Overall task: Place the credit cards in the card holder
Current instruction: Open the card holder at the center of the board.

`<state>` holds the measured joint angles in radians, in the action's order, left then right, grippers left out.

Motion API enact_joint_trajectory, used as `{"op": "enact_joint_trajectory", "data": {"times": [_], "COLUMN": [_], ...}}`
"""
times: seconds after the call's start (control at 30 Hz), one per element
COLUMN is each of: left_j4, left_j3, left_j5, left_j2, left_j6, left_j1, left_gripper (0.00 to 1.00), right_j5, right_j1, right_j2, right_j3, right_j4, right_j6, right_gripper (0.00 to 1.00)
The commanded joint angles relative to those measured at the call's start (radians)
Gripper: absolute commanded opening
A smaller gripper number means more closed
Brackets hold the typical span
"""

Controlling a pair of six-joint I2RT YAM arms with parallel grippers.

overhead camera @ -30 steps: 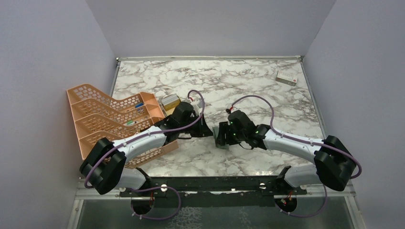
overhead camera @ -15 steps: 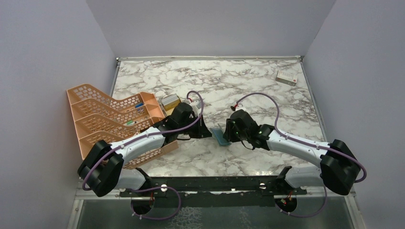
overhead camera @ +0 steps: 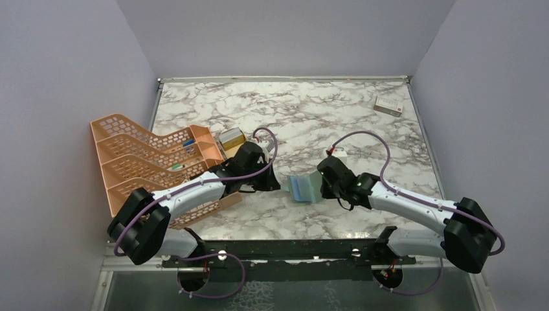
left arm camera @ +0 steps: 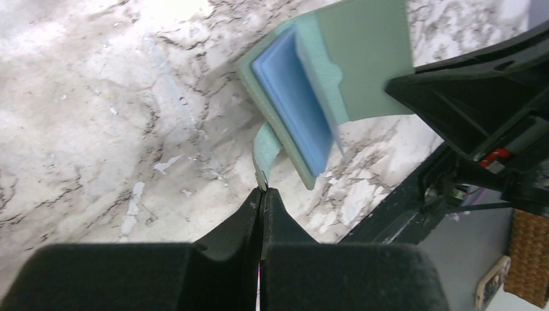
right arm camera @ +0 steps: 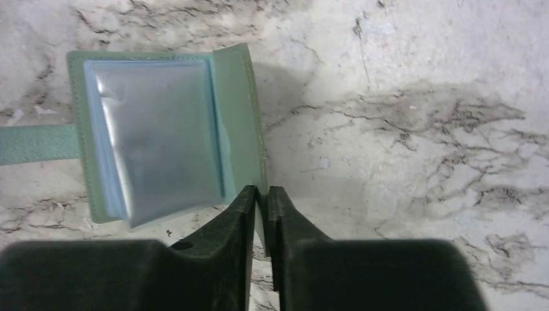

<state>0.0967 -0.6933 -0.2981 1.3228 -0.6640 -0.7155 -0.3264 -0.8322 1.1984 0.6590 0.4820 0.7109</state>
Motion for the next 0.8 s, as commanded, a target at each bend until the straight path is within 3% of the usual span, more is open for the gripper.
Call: {"op": "enact_joint_trajectory", "data": {"times": [0.0, 0.07, 0.27, 0.4, 0.5, 0.77], "left_j4": [0.05, 0.048, 0.067, 0.108, 0.104, 0.04], "left_j3": [-0.038, -0.043, -0.07, -0.102, -0.125, -0.154], "left_j5": [0.062, 0.051, 0.074, 0.101, 0.068, -0.002], "left_j2": [0.026, 0.035, 0.068, 0.063, 0.051, 0.026], "left_j6": [0.043, 0.046, 0.055, 0.054, 0.048, -0.009], "left_j1": [-0.004, -0.004, -0.005, -0.004, -0.009, -0.024], "left_gripper": [0.0, 0.01, 0.08, 0.34, 0.47, 0.63], "right_j5": [-0.072, -0.062, 0.0, 0.011, 0.013, 0.083], "right_j1": [0.001, 0.001, 0.001, 0.001, 0.001, 0.001], "right_j2": [-0.013, -0.004, 0.009, -0.047, -0.078, -0.073], "right_j3": [-0.03, -0.029, -0.057, -0.085, -0.095, -0.126], "right_j4": [0.066, 0.065, -0.009, -0.048, -0.061, -0.125], "right_j6": [0.088, 0.109, 0.108, 0.097, 0.096, 0.11], "right_gripper": [0.23, 0.27, 0.05, 0.01, 0.01, 0.01]}}
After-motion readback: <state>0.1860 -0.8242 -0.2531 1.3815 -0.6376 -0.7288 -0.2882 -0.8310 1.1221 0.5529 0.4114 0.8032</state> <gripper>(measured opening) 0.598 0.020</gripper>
